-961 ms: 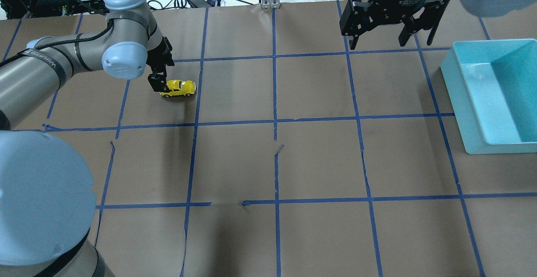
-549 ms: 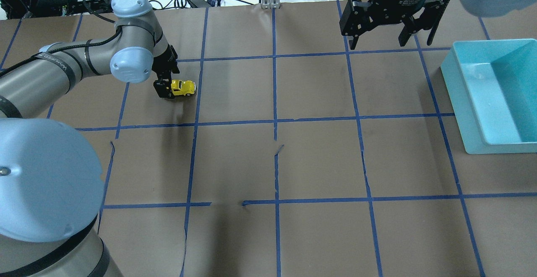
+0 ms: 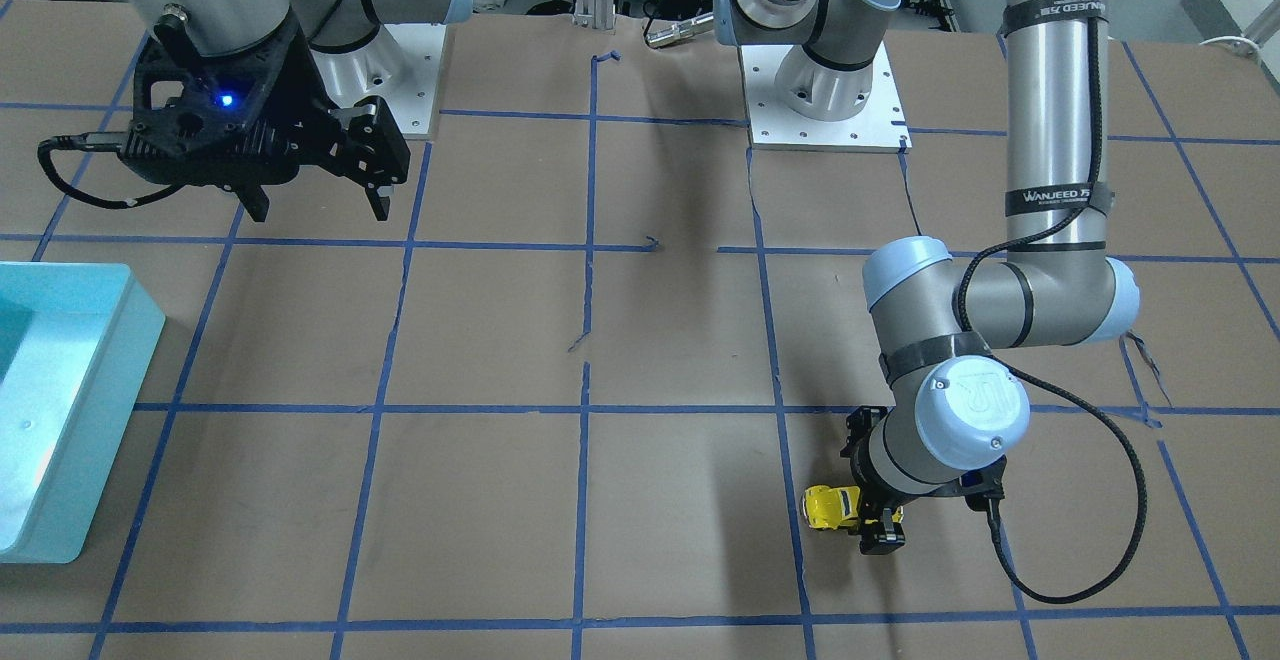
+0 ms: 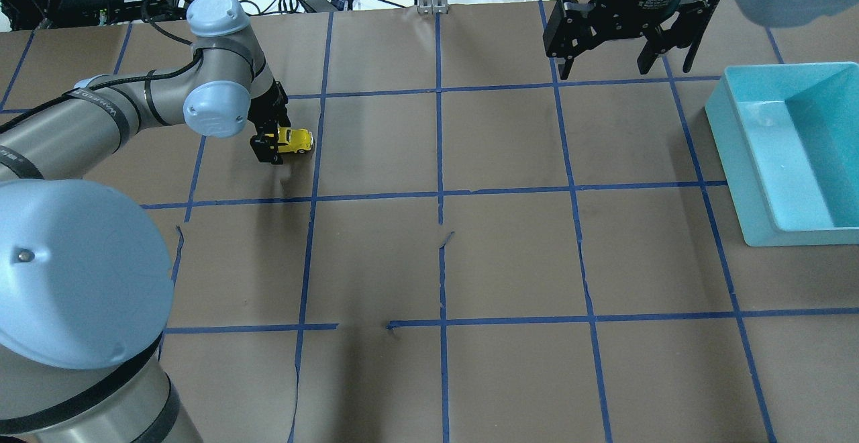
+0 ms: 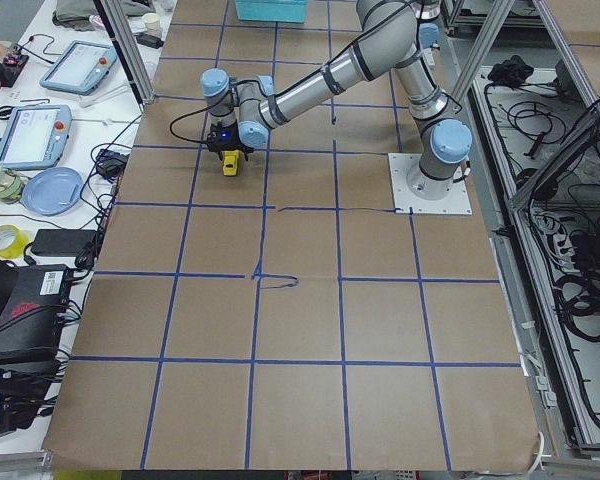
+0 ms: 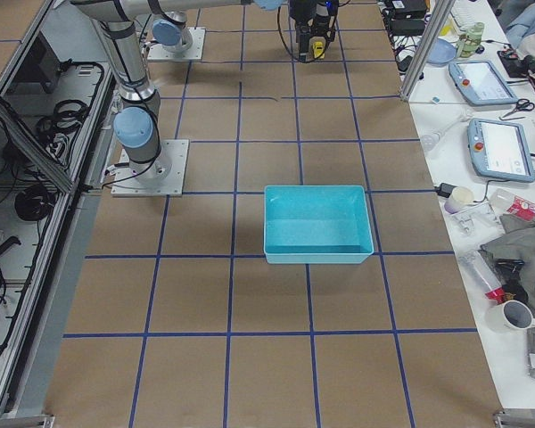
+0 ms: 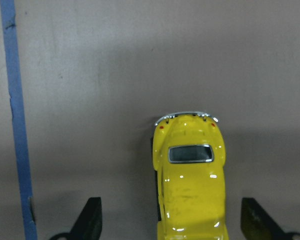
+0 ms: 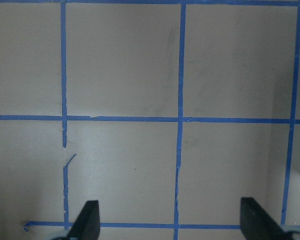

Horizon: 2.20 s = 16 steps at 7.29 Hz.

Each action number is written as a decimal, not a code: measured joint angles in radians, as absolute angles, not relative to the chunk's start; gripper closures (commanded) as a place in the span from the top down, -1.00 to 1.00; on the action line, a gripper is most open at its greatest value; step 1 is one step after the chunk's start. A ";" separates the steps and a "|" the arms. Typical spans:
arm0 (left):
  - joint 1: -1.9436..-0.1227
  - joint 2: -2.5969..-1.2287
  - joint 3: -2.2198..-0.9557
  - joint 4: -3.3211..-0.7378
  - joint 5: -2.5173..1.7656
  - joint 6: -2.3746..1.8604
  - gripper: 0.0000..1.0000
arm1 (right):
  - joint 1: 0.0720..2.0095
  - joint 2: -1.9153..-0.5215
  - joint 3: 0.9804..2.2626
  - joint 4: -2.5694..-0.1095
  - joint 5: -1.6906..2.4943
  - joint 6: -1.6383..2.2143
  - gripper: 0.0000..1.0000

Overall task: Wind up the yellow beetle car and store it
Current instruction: 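Close the left gripper on the yellow car's rear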

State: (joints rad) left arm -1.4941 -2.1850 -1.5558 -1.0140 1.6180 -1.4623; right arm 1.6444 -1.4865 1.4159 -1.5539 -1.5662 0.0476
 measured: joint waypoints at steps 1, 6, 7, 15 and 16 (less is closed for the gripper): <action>-1.494 -2.187 -1.548 -1.013 1.618 -1.467 -1.00 | 1.644 -1.486 1.416 -1.554 -1.566 0.048 1.00; -1.494 -2.180 -1.515 -1.007 1.616 -1.454 -1.00 | 1.644 -1.486 1.416 -1.554 -1.566 0.048 1.00; -1.494 -2.175 -1.502 -1.013 1.596 -1.459 -1.00 | 1.644 -1.486 1.416 -1.554 -1.566 0.048 1.00; -1.499 -2.194 -1.500 -1.111 1.414 -1.462 -1.00 | 1.645 -1.486 1.416 -1.554 -1.566 0.048 1.00; -1.499 -2.196 -1.500 -1.112 1.415 -1.459 -1.00 | 1.645 -1.486 1.416 -1.554 -1.566 0.048 1.00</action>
